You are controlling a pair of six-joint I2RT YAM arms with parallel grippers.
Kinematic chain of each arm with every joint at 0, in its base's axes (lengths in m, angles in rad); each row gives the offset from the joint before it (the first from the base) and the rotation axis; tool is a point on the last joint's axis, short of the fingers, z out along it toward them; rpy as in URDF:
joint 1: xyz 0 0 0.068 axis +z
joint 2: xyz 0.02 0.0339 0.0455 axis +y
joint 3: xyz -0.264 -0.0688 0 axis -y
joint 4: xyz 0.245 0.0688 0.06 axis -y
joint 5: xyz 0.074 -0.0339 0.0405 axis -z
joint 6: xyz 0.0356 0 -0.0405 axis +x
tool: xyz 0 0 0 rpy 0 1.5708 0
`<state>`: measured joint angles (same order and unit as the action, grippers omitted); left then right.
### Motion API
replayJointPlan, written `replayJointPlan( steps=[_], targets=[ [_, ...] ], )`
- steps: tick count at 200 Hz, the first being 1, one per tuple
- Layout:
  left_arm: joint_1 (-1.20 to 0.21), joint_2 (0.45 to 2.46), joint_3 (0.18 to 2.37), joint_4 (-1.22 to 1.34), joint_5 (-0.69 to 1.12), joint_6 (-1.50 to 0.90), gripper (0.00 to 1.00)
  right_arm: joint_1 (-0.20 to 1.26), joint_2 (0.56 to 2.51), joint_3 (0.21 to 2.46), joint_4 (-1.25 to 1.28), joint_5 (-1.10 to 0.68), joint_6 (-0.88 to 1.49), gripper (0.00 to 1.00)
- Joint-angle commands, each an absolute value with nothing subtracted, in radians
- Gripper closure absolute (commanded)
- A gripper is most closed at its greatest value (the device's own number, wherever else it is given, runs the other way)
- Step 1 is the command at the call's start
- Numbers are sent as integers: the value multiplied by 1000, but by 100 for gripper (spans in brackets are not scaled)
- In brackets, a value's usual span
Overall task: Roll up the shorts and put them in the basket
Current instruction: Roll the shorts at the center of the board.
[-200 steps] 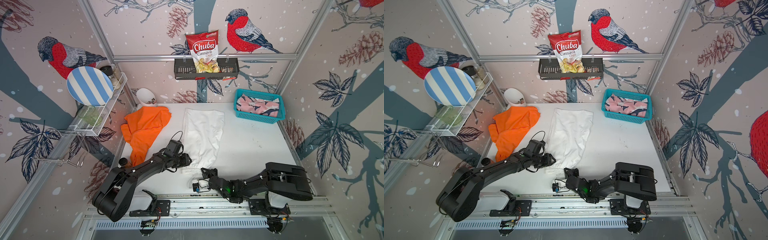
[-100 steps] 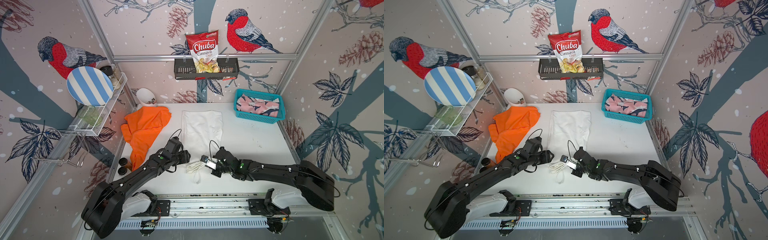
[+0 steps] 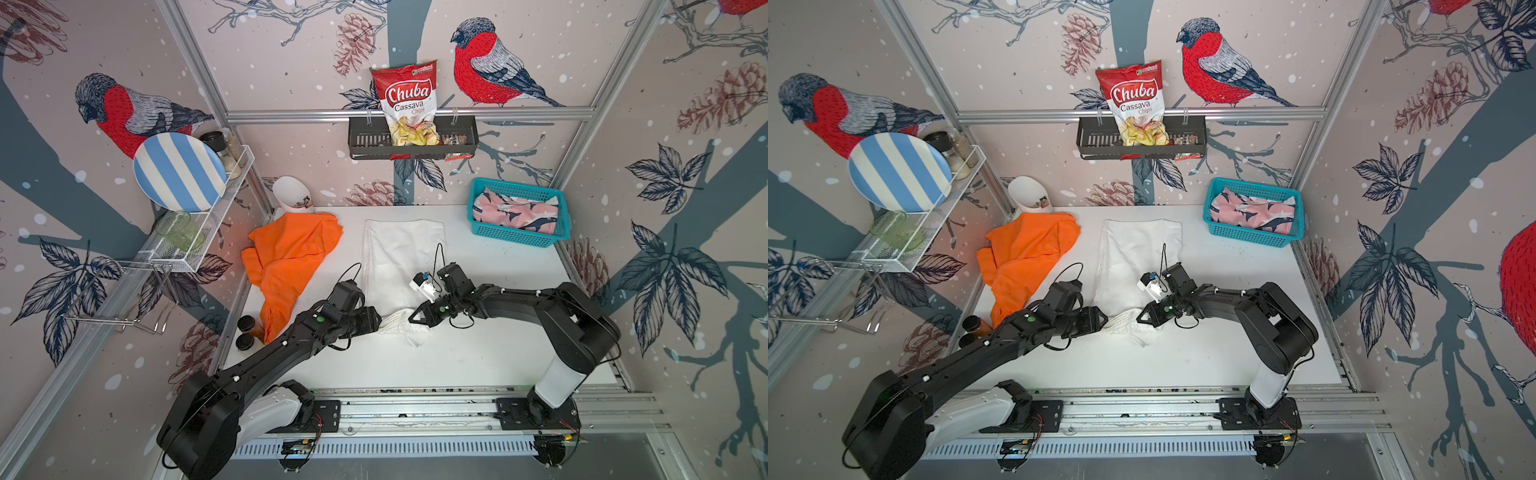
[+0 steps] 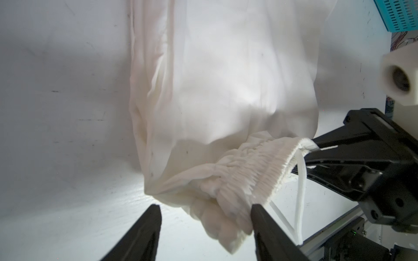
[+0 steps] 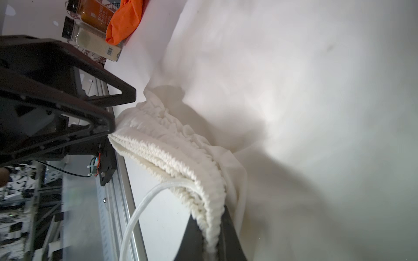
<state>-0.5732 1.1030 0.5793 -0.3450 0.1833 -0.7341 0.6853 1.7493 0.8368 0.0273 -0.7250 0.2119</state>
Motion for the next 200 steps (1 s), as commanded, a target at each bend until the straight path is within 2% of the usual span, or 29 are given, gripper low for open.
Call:
replayJointPlan(
  steps=[1, 49, 61, 84, 100, 119, 149, 177, 200],
  targets=[
    [-578, 1103, 597, -375, 185, -733, 33, 666, 1798, 867, 7, -777, 323, 100],
    [-600, 1218, 657, -346, 206, -689, 35, 614, 1873, 885, -23, -809, 396, 99],
    [-600, 1250, 668, -334, 217, -675, 41, 603, 1872, 874, 2, -815, 430, 93],
    [-598, 1302, 682, -300, 219, -653, 60, 595, 1877, 868, 14, -818, 446, 83],
    [-593, 1356, 711, -295, 197, -635, 65, 597, 1874, 868, 2, -814, 438, 76],
    [-585, 1424, 752, -309, 150, -617, 67, 602, 1852, 870, -28, -786, 409, 72],
    [-561, 1470, 767, -311, 123, -607, 68, 633, 1775, 929, -183, -567, 330, 61],
    [-552, 1451, 753, -309, 124, -608, 68, 731, 1721, 1067, -412, -186, 222, 42],
    [-551, 1452, 744, -302, 145, -610, 68, 796, 1739, 1191, -534, -32, 145, 36]
  ],
)
